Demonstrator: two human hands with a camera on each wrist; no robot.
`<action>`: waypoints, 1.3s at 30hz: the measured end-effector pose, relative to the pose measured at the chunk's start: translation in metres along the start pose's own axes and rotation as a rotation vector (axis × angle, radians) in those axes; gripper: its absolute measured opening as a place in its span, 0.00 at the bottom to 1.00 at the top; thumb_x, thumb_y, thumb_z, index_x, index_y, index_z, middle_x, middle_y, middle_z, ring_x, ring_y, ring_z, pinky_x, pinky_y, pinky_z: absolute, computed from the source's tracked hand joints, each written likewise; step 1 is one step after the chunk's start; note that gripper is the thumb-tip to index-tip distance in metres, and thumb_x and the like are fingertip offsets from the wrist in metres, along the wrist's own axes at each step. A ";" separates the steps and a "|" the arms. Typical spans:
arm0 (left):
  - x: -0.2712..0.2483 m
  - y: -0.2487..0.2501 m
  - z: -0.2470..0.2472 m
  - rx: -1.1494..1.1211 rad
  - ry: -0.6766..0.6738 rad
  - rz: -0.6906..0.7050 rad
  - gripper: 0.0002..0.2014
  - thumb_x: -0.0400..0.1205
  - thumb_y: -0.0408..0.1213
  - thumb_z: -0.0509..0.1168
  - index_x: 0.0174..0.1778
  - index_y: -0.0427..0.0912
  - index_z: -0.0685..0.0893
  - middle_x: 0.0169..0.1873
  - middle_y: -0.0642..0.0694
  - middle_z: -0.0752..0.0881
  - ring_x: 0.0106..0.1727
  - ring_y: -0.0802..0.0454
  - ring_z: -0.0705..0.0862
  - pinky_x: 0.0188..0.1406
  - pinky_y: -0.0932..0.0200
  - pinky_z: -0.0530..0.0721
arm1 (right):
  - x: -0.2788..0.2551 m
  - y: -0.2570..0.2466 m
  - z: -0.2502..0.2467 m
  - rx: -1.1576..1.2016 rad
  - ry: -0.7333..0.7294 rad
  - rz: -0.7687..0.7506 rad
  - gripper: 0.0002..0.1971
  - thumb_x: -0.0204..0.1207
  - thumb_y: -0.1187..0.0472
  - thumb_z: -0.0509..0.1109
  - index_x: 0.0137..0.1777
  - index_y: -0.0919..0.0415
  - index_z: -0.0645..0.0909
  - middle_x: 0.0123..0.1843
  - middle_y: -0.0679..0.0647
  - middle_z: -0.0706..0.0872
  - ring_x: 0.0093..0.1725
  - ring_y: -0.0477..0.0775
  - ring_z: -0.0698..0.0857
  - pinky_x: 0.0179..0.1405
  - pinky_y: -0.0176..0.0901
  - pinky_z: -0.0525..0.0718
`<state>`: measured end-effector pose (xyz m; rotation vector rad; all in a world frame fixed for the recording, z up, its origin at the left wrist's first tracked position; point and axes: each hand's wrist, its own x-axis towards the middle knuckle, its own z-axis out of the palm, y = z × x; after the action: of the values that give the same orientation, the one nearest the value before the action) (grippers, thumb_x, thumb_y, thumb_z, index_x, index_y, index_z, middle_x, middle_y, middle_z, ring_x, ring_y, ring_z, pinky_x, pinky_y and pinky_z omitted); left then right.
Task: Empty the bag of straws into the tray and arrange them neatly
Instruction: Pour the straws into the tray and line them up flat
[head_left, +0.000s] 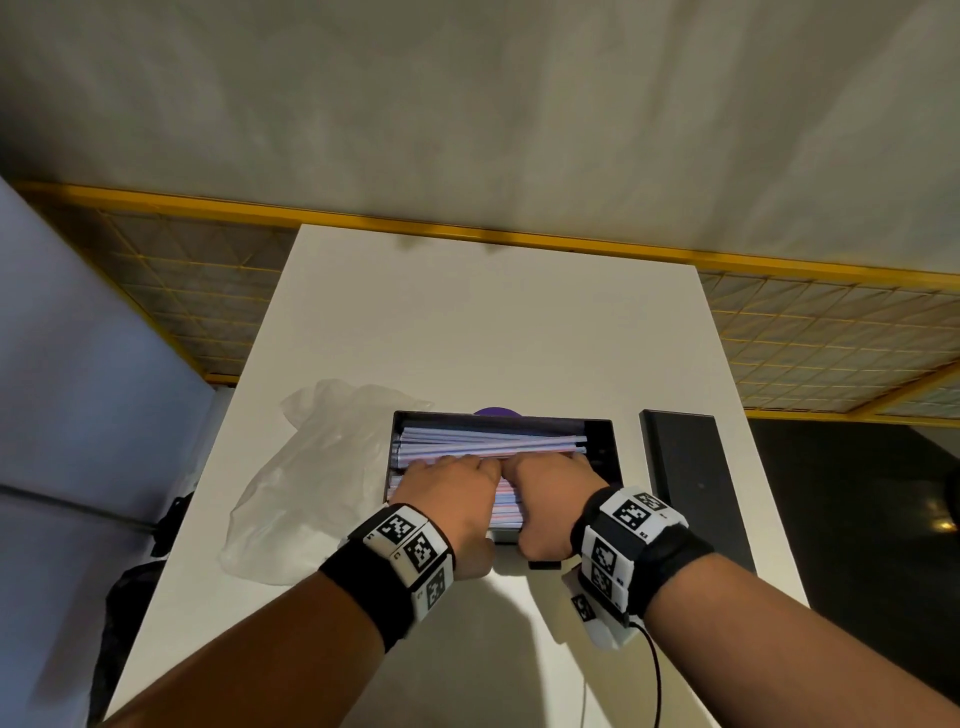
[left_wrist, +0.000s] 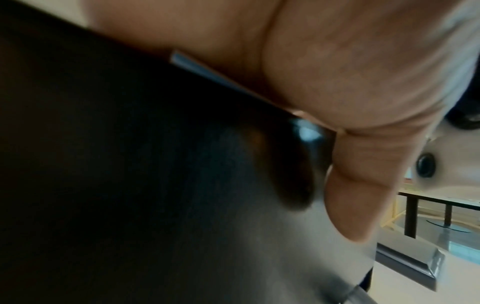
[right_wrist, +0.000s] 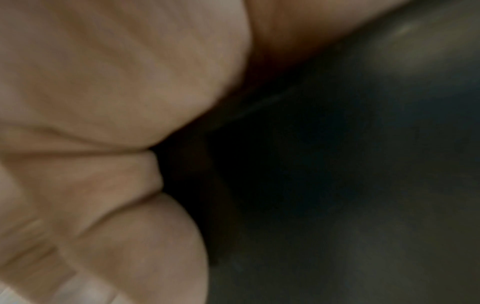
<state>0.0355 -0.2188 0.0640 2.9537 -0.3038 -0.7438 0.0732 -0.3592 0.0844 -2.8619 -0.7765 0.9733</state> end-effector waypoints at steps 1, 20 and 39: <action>0.000 0.001 -0.001 0.013 -0.020 0.004 0.34 0.75 0.48 0.70 0.77 0.49 0.67 0.68 0.48 0.79 0.70 0.44 0.78 0.69 0.44 0.74 | 0.000 0.001 -0.001 0.008 -0.007 -0.017 0.22 0.64 0.59 0.72 0.60 0.50 0.77 0.43 0.44 0.77 0.56 0.57 0.84 0.64 0.49 0.75; -0.001 -0.008 -0.003 0.002 -0.056 -0.065 0.26 0.72 0.50 0.70 0.66 0.50 0.77 0.60 0.48 0.78 0.62 0.46 0.81 0.60 0.49 0.79 | 0.001 -0.001 0.002 -0.018 -0.041 0.107 0.18 0.61 0.55 0.68 0.53 0.50 0.76 0.49 0.47 0.83 0.53 0.56 0.83 0.68 0.59 0.73; -0.005 -0.002 0.001 0.041 -0.061 -0.021 0.30 0.75 0.46 0.68 0.73 0.47 0.70 0.65 0.46 0.79 0.68 0.42 0.79 0.67 0.44 0.75 | -0.006 -0.006 -0.003 -0.041 -0.090 0.013 0.24 0.66 0.61 0.68 0.64 0.50 0.77 0.45 0.47 0.79 0.59 0.59 0.84 0.68 0.58 0.76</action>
<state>0.0313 -0.2155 0.0646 2.9809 -0.2965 -0.8410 0.0684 -0.3561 0.0914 -2.8784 -0.7941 1.1081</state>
